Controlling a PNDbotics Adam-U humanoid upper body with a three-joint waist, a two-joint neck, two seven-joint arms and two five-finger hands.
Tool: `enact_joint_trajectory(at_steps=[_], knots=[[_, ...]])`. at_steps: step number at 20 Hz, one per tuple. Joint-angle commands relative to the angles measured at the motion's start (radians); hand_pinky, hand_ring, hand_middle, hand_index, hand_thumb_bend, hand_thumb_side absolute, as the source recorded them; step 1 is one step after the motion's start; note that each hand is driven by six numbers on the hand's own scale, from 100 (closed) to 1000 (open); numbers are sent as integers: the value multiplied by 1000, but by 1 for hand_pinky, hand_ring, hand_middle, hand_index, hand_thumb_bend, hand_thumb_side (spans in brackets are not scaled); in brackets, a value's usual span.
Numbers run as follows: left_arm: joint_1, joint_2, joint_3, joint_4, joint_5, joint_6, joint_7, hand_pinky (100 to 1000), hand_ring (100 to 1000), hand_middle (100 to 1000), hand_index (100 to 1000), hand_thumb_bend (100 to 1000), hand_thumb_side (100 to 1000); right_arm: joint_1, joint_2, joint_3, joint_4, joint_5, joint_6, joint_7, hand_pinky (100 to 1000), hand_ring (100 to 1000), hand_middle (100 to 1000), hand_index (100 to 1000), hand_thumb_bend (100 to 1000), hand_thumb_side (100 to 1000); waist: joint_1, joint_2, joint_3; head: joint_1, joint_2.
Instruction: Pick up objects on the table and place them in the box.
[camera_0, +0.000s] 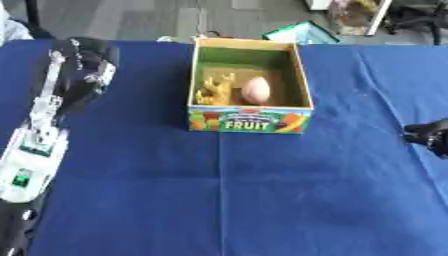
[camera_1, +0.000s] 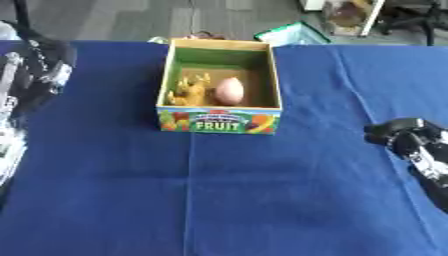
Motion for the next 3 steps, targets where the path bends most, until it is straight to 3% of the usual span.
enact_joint_trajectory(at_steps=[1,3], knots=[[22,-18,15,-80,58,29,-1,649,569,582,695,358,581,-3,-18,-6,-24,-10,5,0,838,813,601,709,100,364,0,-15,0,9,11],[34,-28,18,-93,96,38,-6,647,568,581,695,357,586,-4,-16,-4,-25,-11,5,2,838,813,601,709,100,364,-1,-15,-2,9,14]])
